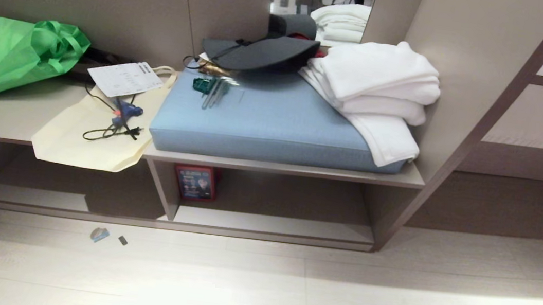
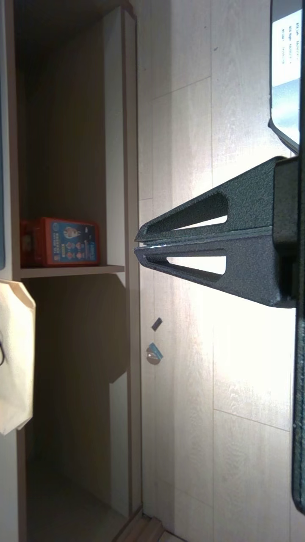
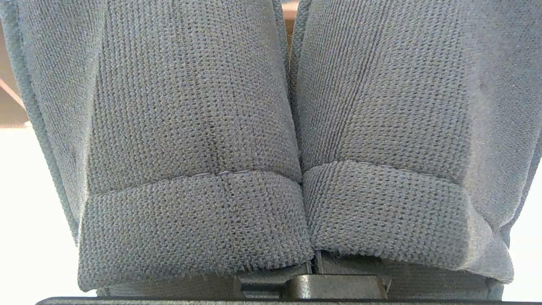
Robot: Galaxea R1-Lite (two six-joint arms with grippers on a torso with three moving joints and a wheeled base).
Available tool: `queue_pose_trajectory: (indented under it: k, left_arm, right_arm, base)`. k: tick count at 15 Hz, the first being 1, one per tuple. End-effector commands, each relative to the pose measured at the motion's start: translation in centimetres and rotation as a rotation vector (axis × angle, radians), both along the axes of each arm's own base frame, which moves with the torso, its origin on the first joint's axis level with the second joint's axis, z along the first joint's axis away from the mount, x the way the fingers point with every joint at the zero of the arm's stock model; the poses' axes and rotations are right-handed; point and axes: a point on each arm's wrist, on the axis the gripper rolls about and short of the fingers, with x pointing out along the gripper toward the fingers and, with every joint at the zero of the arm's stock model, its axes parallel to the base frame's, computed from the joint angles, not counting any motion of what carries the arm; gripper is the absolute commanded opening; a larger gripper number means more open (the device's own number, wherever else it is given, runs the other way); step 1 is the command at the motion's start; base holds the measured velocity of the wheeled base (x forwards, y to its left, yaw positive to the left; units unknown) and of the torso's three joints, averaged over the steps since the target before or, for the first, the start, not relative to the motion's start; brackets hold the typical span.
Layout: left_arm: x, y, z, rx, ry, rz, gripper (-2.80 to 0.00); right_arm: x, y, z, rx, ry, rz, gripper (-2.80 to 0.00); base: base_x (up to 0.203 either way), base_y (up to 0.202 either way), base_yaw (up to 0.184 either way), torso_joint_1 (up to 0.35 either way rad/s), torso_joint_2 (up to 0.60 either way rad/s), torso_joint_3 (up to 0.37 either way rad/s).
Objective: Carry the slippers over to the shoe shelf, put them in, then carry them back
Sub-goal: Place the slippers into the shoe cabinet
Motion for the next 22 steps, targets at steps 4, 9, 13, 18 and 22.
queue_pose_trajectory:
  k: [4,9,13,18,22]
  left_arm:
    - [0.00,0.00,0.00,-0.001,0.000,0.000,-2.80]
    - [0.00,0.00,0.00,-0.001,0.000,0.000,-2.80]
    - [0.00,0.00,0.00,-0.001,0.000,0.000,-2.80]
    - [0.00,0.00,0.00,-0.001,0.000,0.000,-2.80]
    - [0.00,0.00,0.00,-0.001,0.000,0.000,-2.80]
  right_arm:
    - [0.01,0.00,-0.01,0.000,0.003,0.001,-2.80]
    - [0.01,0.00,0.00,0.001,0.001,0.000,-2.80]
    - [0.01,0.00,0.00,0.011,0.001,-0.002,-2.80]
    - [0.01,0.03,-0.01,-0.055,0.004,0.013,-2.80]
    - [0.01,0.03,-0.01,-0.055,0.004,0.015,-2.80]
  base:
    - [0.000,0.000,0.000,0.000,0.00,-0.194]
    - [0.000,0.000,0.000,0.004,0.01,-0.197]
    - [0.000,0.000,0.000,0.006,0.01,-0.198]
    - [0.000,0.000,0.000,0.000,0.00,-0.193]
    - [0.000,0.000,0.000,0.004,0.00,-0.199]
